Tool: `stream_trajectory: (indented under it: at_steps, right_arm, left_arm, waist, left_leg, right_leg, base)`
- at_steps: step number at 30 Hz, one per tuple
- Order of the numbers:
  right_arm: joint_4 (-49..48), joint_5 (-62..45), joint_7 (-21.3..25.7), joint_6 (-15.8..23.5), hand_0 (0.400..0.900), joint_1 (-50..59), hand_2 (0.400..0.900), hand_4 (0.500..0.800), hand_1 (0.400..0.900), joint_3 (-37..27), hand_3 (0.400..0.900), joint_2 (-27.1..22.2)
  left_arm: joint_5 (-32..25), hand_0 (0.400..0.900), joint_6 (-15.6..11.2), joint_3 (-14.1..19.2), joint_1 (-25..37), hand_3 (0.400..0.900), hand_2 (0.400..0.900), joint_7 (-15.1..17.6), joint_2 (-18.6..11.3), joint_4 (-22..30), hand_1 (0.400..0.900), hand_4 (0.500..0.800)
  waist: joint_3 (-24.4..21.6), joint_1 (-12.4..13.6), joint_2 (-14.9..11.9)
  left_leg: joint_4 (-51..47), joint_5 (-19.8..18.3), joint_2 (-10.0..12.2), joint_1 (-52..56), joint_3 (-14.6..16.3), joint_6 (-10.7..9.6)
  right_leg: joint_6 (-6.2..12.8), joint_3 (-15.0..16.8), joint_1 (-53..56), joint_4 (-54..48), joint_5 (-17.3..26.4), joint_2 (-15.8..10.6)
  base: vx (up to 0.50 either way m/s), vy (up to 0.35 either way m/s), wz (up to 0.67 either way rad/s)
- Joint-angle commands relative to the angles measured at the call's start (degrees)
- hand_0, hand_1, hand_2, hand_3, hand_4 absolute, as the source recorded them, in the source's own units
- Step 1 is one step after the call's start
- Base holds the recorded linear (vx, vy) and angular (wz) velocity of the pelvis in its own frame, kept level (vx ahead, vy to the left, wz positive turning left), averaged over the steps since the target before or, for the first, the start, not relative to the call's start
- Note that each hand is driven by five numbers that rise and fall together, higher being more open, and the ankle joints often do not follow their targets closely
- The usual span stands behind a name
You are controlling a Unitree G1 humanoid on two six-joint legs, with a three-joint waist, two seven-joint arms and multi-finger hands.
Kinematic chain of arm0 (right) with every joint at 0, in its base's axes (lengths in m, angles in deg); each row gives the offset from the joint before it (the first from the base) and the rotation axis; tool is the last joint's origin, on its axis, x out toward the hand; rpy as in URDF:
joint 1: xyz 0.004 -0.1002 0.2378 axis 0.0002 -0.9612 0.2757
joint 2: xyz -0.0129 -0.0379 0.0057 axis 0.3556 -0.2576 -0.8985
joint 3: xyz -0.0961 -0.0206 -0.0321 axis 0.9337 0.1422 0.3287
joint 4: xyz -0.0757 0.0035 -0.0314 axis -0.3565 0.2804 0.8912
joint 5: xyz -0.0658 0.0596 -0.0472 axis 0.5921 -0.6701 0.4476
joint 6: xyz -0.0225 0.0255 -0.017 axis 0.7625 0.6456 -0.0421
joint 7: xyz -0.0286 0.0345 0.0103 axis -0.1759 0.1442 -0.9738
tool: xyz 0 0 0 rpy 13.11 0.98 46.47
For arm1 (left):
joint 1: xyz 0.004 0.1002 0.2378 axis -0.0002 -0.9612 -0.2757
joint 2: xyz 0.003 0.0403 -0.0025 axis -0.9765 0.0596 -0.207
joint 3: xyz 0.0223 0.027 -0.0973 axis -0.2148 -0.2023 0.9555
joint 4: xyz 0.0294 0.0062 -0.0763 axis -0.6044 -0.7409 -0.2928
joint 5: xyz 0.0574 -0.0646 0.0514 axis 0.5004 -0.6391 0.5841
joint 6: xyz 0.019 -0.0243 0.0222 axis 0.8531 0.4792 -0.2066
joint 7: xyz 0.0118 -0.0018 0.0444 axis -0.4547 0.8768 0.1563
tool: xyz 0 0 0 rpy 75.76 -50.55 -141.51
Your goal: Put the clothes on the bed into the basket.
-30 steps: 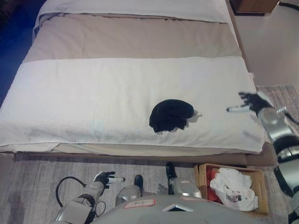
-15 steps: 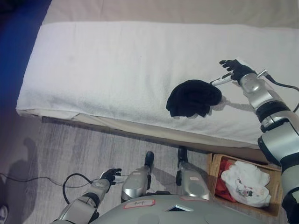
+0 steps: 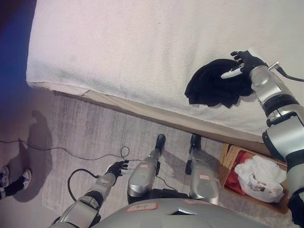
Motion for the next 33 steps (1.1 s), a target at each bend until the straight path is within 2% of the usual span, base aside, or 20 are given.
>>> stream_trajectory:
  at_steps: [1,12,13,14,15,23,33]
  right_arm:
    - [2.7,0.7,2.6,1.2,0.9,10.0,0.9,0.8,0.9,3.9,0.9,-1.3]
    - [5.0,0.5,1.3,0.4,0.9,10.5,0.9,0.8,0.9,3.5,0.9,-1.3]
    - [5.2,0.5,1.3,0.4,0.627,10.4,0.627,0.636,0.627,3.3,0.627,-1.4]
    - [5.3,0.4,1.0,0.4,0.627,10.2,0.627,0.636,0.627,3.1,0.627,-1.4]
    - [5.3,0.5,1.1,0.3,0.41,10.2,0.41,0.506,0.41,3.0,0.41,-1.5]
    - [6.0,0.6,0.9,0.0,0.4,9.4,0.4,0.5,0.4,2.1,0.4,-1.3]
    - [5.9,0.3,1.0,-0.3,0.4,9.3,0.4,0.5,0.4,2.1,0.4,0.2]
  left_arm:
    - [-0.3,0.9,0.4,-4.3,0.3,0.9,0.9,1.0,-4.0,-1.3,0.9,0.8]
    - [-0.1,0.9,0.4,-5.4,0.3,0.9,0.9,1.0,-4.2,0.5,0.9,0.8]
    - [-0.1,0.9,0.3,-5.5,0.3,0.9,0.9,1.0,-4.2,0.7,0.9,0.8]
    - [0.0,0.9,0.2,-5.4,0.1,0.9,0.9,1.0,-4.2,0.9,0.9,0.8]
    - [-0.1,0.9,0.2,-5.4,0.1,0.9,0.9,1.0,-4.2,1.0,0.9,0.8]
    - [0.0,0.9,0.3,-5.4,0.6,0.9,0.9,0.9,-4.1,1.2,0.9,0.8]
    - [-0.3,0.9,0.4,-5.0,2.4,0.9,0.9,1.8,-3.6,-0.7,0.9,0.8]
  waist:
    - [-0.6,0.8,-1.6]
    - [1.8,1.9,1.5]
    - [1.9,2.0,1.6]
    - [2.0,2.2,2.0]
    - [2.1,2.2,2.2]
    - [2.6,2.1,2.9]
    - [2.0,1.2,1.9]
  left_leg:
    - [-0.5,0.5,-2.5,-2.0,2.2,1.1]
    - [-1.0,1.9,-3.1,-3.6,1.5,1.1]
    - [-1.0,2.0,-3.1,-3.7,1.4,1.0]
    - [-1.1,2.1,-3.2,-3.8,1.3,1.0]
    - [-1.2,2.2,-3.3,-3.9,1.2,1.0]
    - [-1.3,2.6,-3.5,-4.4,1.1,1.0]
    - [-1.2,2.1,-3.5,-4.1,1.6,1.3]
  right_leg:
    - [2.81,4.0,-1.5,5.4,-5.5,-3.9]
    - [2.92,3.7,-3.6,6.5,-5.4,-4.7]
    - [2.94,3.7,-3.7,6.5,-5.3,-4.7]
    - [2.98,3.6,-3.8,6.5,-5.3,-4.8]
    - [2.98,3.6,-3.9,6.5,-5.2,-4.9]
    - [3.07,3.4,-4.3,6.5,-5.0,-5.3]
    - [2.97,4.2,-4.0,6.4,-5.1,-5.2]
  base:
    - [-0.01,0.004,0.1]
    - [-0.02,0.008,0.06]
    - [-0.02,0.02,0.04]
    - [-0.02,0.014,0.05]
    - [-0.02,0.02,0.05]
    - [0.0,0.004,0.01]
    - [0.0,0.012,-0.05]
